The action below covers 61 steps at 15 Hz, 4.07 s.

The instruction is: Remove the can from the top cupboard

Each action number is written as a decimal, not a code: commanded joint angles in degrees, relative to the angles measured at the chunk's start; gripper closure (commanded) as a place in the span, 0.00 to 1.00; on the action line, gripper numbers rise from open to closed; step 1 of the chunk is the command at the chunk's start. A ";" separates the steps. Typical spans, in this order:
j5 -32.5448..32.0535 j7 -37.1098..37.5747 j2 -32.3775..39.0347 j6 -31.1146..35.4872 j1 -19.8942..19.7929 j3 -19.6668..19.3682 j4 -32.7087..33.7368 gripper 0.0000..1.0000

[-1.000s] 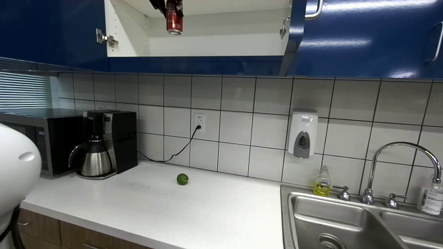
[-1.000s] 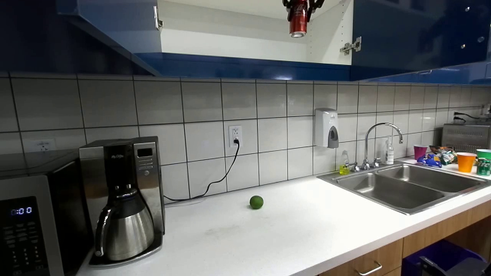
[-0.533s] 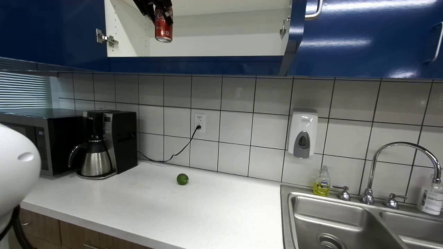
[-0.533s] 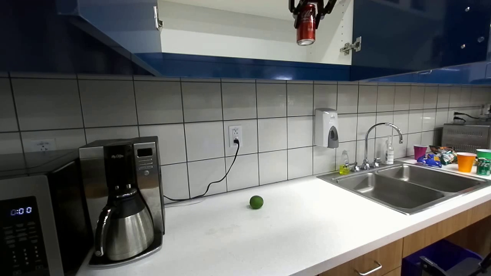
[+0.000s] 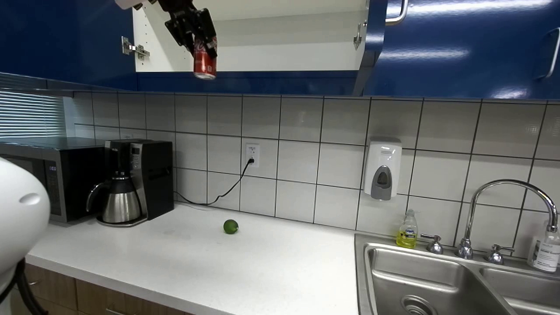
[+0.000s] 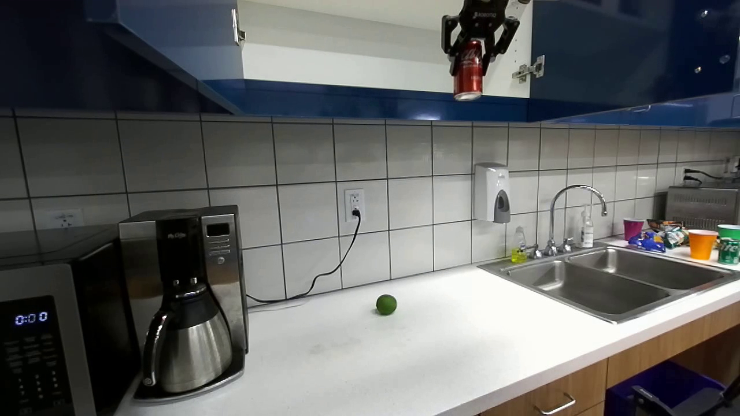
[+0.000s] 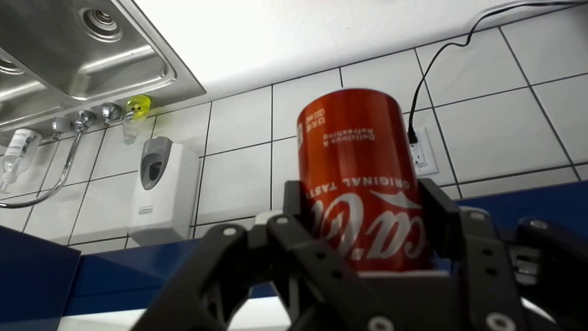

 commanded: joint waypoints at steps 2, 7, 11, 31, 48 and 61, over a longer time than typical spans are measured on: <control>1.58 0.08 -0.43 7.10 -1.93 1.82 -6.71 0.62; 1.56 0.28 2.47 14.28 -2.50 2.95 -12.97 0.62; 1.04 1.01 5.83 20.79 -3.66 4.03 -17.52 0.62; -3.68 6.10 21.03 40.17 -10.19 8.61 -26.88 0.62; -10.18 11.39 26.36 43.78 -10.93 8.21 -27.74 0.37; -10.24 11.40 26.36 43.84 -11.00 8.21 -27.74 0.37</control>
